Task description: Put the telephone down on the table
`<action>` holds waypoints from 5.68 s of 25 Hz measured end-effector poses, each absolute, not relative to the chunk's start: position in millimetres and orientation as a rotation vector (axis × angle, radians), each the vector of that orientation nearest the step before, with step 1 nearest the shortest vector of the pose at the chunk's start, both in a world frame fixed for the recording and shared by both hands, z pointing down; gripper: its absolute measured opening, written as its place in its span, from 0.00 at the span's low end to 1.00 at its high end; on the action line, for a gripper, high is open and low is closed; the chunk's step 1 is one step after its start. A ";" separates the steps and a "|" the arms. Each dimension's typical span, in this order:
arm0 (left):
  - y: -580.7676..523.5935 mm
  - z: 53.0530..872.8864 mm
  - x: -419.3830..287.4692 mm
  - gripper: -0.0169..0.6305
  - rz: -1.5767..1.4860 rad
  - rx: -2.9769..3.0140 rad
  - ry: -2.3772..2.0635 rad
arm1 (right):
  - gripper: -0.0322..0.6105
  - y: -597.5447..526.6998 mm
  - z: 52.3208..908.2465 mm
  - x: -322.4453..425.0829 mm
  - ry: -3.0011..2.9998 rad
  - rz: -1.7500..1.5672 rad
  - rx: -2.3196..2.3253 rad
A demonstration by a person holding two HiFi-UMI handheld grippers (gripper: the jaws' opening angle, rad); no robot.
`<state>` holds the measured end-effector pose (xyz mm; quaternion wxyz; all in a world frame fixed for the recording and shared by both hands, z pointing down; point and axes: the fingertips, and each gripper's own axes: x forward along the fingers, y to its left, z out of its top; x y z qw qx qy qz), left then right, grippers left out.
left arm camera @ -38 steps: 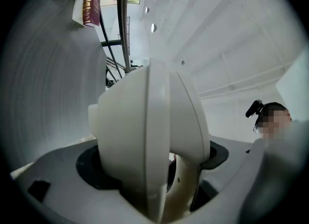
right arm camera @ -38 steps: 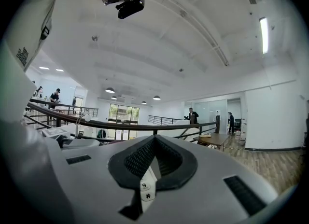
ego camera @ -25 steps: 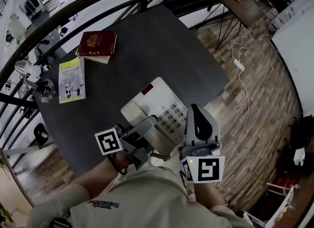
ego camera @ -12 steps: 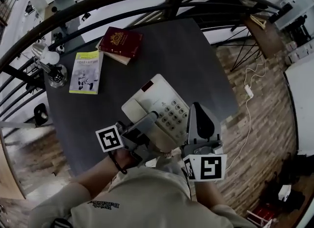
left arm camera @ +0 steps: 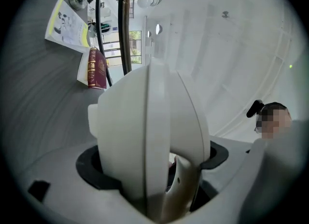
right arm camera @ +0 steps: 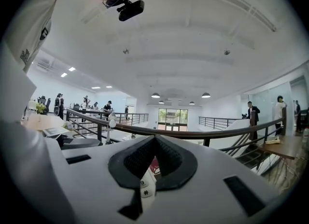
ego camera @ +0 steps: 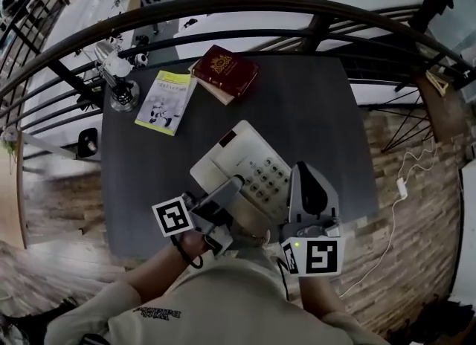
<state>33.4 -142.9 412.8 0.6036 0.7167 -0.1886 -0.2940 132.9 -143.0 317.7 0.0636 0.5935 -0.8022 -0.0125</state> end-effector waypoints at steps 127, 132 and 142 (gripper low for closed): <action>-222.9 228.4 89.9 0.07 -0.145 2.675 -1.528 | 0.05 -184.9 218.9 259.7 -2.469 -0.261 1.838; -203.4 226.6 72.1 0.05 -0.180 2.675 -1.534 | 0.05 -149.5 198.6 251.0 -2.563 -0.393 1.918; -144.7 253.4 64.0 0.03 -0.140 2.743 -1.613 | 0.05 -120.2 228.1 220.9 -2.610 -0.309 1.812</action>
